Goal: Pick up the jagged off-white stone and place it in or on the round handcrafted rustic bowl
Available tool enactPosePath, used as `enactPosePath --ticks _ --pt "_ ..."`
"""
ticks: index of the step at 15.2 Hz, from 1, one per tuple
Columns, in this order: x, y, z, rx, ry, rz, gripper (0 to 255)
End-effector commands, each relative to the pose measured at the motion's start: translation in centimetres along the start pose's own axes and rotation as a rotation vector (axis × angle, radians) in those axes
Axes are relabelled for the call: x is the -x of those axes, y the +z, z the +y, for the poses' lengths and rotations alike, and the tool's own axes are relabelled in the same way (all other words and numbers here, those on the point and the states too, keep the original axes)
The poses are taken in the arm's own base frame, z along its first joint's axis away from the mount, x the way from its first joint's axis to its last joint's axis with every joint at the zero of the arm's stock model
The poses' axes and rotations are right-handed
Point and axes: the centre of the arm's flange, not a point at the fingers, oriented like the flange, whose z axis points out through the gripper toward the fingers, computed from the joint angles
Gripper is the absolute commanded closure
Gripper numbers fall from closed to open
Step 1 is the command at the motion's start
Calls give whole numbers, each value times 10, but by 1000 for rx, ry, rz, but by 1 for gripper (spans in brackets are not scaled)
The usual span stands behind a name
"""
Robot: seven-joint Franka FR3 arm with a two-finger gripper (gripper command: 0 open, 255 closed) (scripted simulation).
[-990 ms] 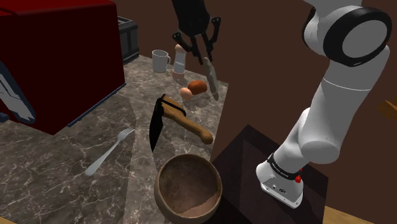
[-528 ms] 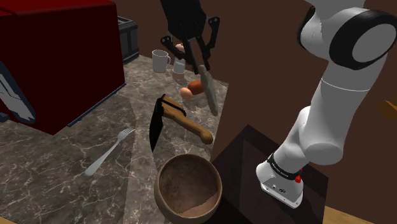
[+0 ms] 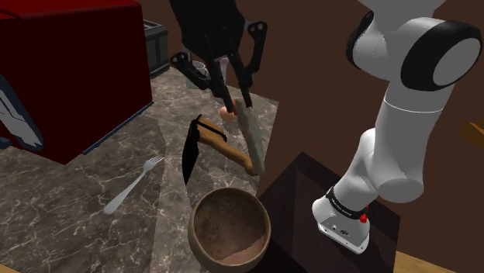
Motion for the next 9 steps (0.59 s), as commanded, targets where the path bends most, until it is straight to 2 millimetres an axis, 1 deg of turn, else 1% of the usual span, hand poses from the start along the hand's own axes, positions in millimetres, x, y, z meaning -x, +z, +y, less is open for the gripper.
enactPosePath --ticks 1,3,4,9 --pt "30 4 -1 0 2 -1 255" --pt "56 6 -3 0 2 -1 255" --pt "73 7 -4 0 2 -1 255" --pt "67 29 -18 0 2 -1 255"
